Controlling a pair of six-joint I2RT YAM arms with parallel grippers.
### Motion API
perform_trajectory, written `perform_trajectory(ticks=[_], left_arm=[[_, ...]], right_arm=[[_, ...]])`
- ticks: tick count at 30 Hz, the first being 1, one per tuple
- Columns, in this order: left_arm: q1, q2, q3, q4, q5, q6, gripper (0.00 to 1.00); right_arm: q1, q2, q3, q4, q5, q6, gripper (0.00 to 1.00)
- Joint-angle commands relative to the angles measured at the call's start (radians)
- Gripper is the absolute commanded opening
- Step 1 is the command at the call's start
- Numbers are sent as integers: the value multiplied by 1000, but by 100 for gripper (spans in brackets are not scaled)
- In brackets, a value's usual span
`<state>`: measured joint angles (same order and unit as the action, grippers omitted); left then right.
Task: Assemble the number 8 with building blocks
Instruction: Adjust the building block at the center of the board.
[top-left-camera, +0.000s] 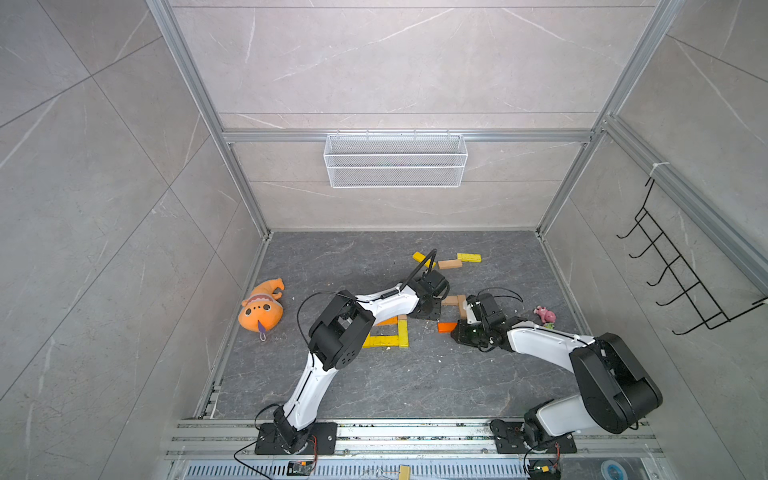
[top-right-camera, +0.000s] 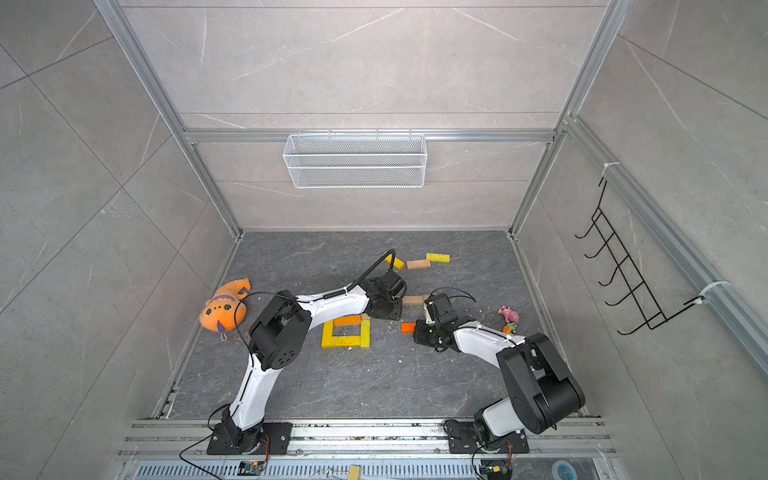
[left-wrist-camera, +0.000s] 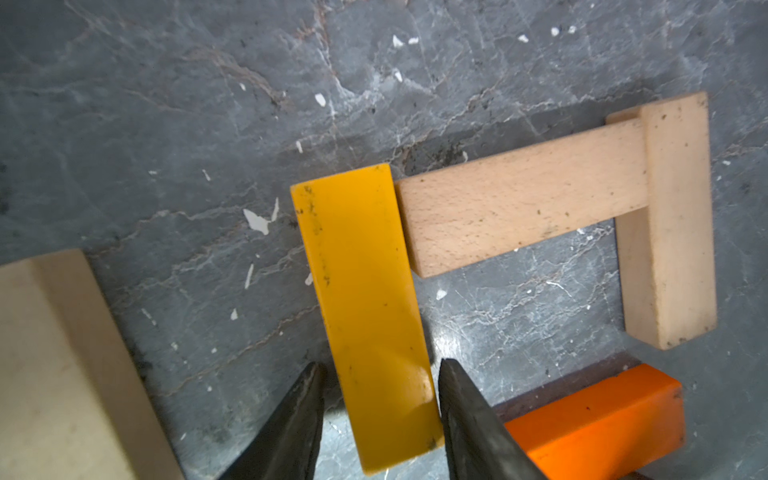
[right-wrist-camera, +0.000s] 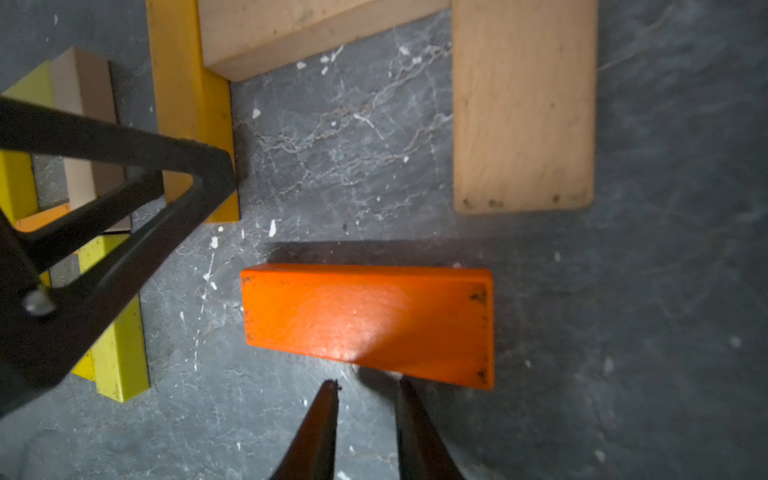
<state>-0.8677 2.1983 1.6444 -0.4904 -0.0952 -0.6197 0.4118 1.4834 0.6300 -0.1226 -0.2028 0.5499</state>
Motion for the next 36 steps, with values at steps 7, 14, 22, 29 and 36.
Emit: perform_trajectory(ticks=[7, 14, 22, 29, 36], left_arm=[[7, -42, -12, 2, 41, 20, 48], [11, -127, -62, 34, 71, 21, 51], [43, -177, -119, 108, 145, -8, 52], [48, -242, -182, 158, 152, -11, 52], [49, -313, -241, 219, 151, -52, 52]], right_arm=[[6, 3, 25, -46, 36, -5, 28], [1, -70, 40, -178, 190, -26, 36], [-18, -81, 54, -181, 178, -58, 39], [-22, -34, 78, -155, 85, -132, 51], [-22, 18, 113, -179, 117, -165, 52]])
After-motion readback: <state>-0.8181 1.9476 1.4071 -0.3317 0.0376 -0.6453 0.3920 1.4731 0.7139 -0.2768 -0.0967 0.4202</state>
